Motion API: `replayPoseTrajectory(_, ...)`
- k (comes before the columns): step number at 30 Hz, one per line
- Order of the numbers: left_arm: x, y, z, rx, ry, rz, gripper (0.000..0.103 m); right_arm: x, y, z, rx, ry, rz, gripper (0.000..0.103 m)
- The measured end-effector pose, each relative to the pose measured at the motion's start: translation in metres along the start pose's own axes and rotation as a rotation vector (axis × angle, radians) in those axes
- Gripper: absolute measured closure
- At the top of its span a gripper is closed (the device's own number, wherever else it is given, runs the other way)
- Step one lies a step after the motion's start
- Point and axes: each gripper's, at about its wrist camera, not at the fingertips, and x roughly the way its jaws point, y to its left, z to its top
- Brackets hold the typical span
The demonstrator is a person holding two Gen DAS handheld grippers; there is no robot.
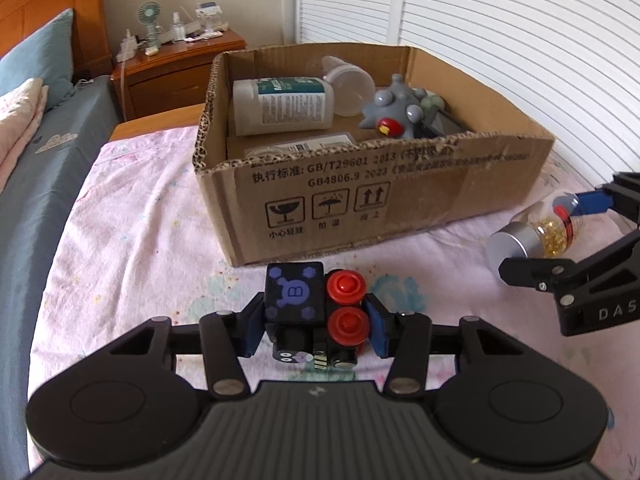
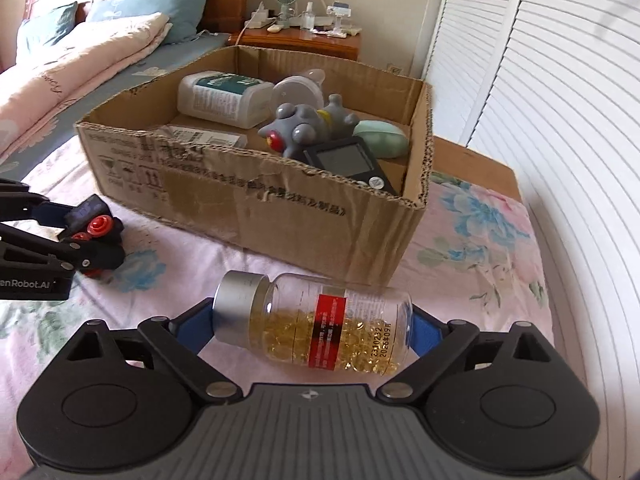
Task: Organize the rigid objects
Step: 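Grasp the red-labelled capsule jar with the right tool, then carry the toy train and capsule jar into the box and release both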
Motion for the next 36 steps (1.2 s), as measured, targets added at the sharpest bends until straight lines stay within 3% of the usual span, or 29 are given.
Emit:
replayPoseTrajectory(11,-0.036,0.004,0.003,0.104,0.036,-0.088,0.054,-0.033,0.012,-0.002,-0.054,0.029,0.077,0.006)
replayPoseTrajectory(23,-0.080,-0.012,0.054,0.198,-0.076,-0.138,0.054,-0.076,0.008,0.023,-0.104,-0.048,0.070,0.006)
replayPoseTrajectory(29,-0.063,-0.019,0.090,0.205,-0.135,-0.133,0.054,-0.089,-0.003,0.044,-0.086,-0.106,0.068,0.006)
replayPoseTrajectory(36,-0.017,-0.020,0.111,0.169,-0.119,-0.091,0.051,-0.085,-0.012,0.063,-0.052,-0.116,0.069,0.006)
